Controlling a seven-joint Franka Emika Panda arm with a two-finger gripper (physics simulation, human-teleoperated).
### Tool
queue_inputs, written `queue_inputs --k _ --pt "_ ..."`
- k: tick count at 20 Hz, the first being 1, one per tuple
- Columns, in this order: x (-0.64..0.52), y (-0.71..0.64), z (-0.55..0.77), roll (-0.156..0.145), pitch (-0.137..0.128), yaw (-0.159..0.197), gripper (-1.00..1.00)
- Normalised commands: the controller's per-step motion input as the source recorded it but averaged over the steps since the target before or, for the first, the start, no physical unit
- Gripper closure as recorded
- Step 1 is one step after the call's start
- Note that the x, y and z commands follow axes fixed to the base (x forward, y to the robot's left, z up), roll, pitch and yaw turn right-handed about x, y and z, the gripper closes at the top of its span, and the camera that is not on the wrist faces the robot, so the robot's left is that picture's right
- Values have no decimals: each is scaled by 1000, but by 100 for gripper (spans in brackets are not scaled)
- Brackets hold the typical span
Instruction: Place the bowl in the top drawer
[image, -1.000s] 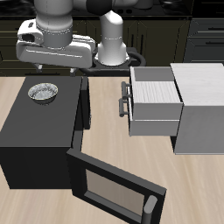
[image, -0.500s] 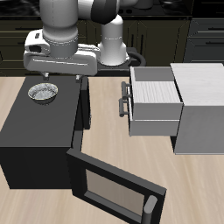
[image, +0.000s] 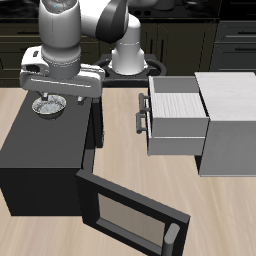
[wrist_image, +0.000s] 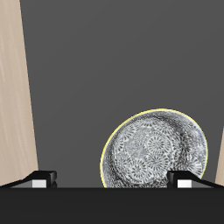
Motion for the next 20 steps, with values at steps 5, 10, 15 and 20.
queue_inputs --k 5,10,15,20 --pt "-10 -55 -189 -8 21 -14 -100" --pt "-6 -73 -331 9 39 -25 100" --pt "31 -105 -354 6 49 -40 100" --pt "-23 29 -151 -3 20 -7 100"
